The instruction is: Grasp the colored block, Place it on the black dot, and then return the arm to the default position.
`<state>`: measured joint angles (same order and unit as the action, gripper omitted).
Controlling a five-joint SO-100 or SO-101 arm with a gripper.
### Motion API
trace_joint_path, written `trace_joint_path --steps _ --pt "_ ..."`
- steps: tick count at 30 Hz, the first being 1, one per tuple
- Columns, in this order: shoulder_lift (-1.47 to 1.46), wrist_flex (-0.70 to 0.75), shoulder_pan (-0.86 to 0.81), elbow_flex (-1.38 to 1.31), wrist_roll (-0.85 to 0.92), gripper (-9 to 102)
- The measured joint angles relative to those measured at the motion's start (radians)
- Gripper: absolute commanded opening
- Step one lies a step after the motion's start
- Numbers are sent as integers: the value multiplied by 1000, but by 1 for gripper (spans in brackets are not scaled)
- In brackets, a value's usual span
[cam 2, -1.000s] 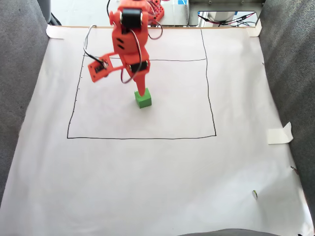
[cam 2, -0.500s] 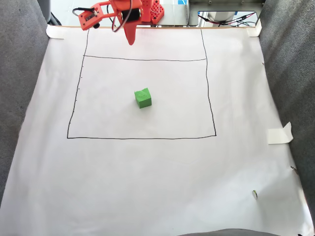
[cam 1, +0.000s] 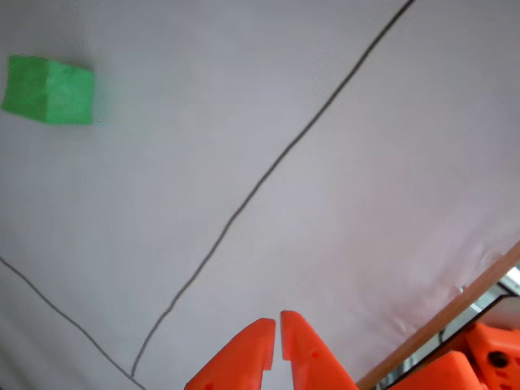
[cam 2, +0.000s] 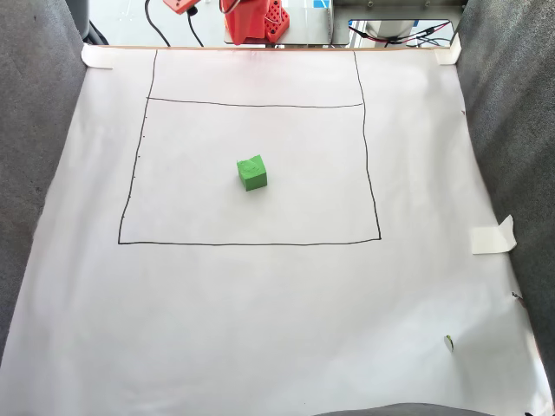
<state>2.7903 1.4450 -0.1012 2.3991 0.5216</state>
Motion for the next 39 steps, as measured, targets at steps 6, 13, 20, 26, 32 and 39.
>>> trace_joint_path --steps 6,13,20,26,32,39 --pt "201 0 -2 169 -26 0" --pt "383 9 -38 278 -25 0" --pt "463 -114 -87 390 -124 0" --pt "483 -259 -135 442 -253 0" --pt "476 -394 -167 528 -295 0" --pt "472 -486 -173 574 -376 0"
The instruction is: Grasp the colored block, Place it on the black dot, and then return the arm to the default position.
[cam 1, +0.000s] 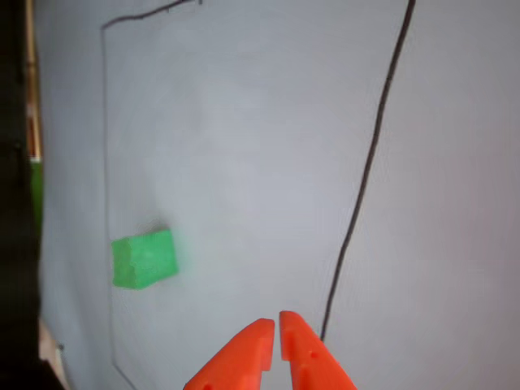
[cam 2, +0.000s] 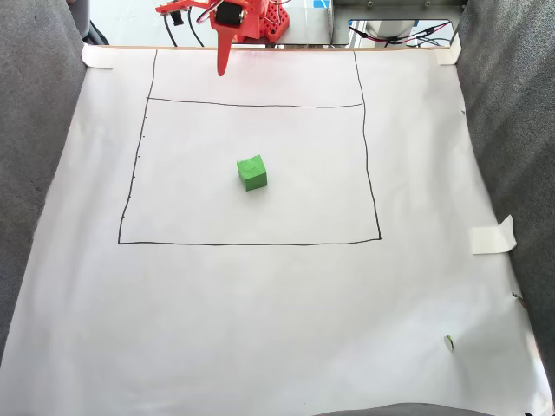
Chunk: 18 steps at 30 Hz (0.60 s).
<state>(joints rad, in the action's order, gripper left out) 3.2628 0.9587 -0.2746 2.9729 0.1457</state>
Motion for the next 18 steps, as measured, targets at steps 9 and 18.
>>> trace_joint_path --steps 9,18 --pt "0 -48 -21 17 3 0" --pt "0 -38 -3 17 -242 0"
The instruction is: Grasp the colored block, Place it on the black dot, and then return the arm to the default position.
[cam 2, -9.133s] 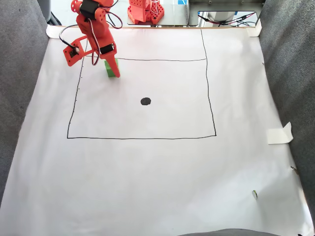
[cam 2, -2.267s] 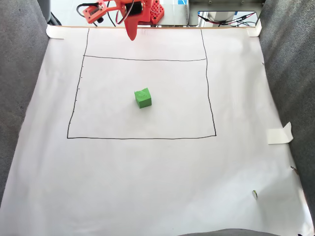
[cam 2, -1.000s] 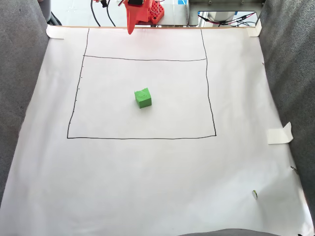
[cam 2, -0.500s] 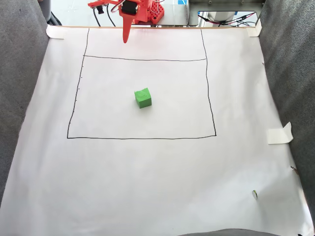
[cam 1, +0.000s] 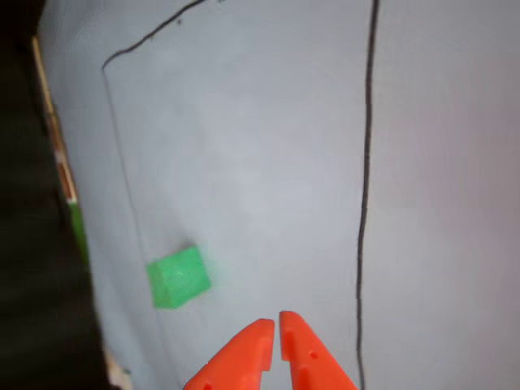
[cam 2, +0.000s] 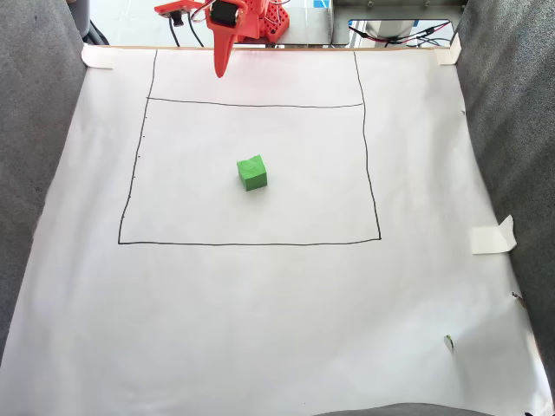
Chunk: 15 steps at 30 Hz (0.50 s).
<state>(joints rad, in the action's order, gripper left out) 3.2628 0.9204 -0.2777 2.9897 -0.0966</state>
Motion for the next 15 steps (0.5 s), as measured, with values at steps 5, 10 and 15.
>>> trace_joint_path --steps 5,10,15 --pt "0 9 20 31 -107 0" --pt "0 -12 49 46 -138 0" --pt "0 -18 94 54 -130 0"
